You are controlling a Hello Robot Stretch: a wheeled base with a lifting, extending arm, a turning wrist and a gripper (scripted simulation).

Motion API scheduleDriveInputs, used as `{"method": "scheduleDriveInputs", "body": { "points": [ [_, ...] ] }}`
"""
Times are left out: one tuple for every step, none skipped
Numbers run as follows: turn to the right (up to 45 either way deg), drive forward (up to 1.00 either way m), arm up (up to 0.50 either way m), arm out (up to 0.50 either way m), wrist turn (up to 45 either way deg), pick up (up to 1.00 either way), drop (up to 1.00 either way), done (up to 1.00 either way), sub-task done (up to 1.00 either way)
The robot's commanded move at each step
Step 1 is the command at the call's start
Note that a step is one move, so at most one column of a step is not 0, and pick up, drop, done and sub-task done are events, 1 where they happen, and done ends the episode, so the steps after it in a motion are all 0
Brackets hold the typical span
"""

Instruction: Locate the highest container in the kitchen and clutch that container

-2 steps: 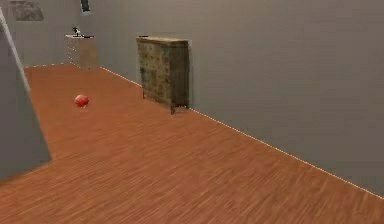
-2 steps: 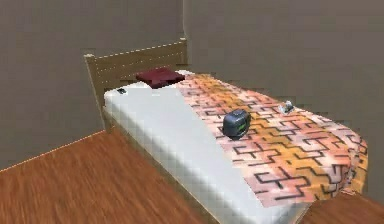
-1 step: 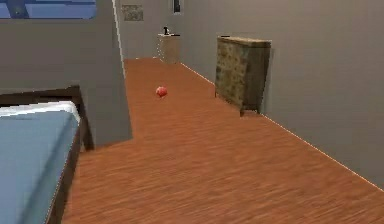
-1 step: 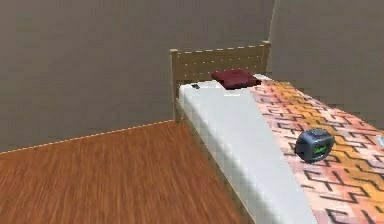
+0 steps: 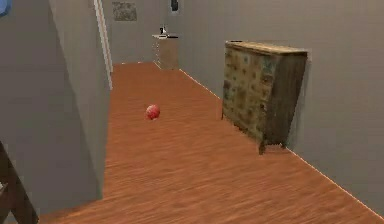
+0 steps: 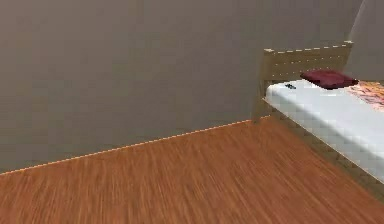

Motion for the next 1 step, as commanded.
{"method": "scheduleDriveInputs", "body": {
  "points": [
    [0.0,1.00,0.00,0.00,0.0,0.00,0.00,0.00,0.00]
  ]
}}
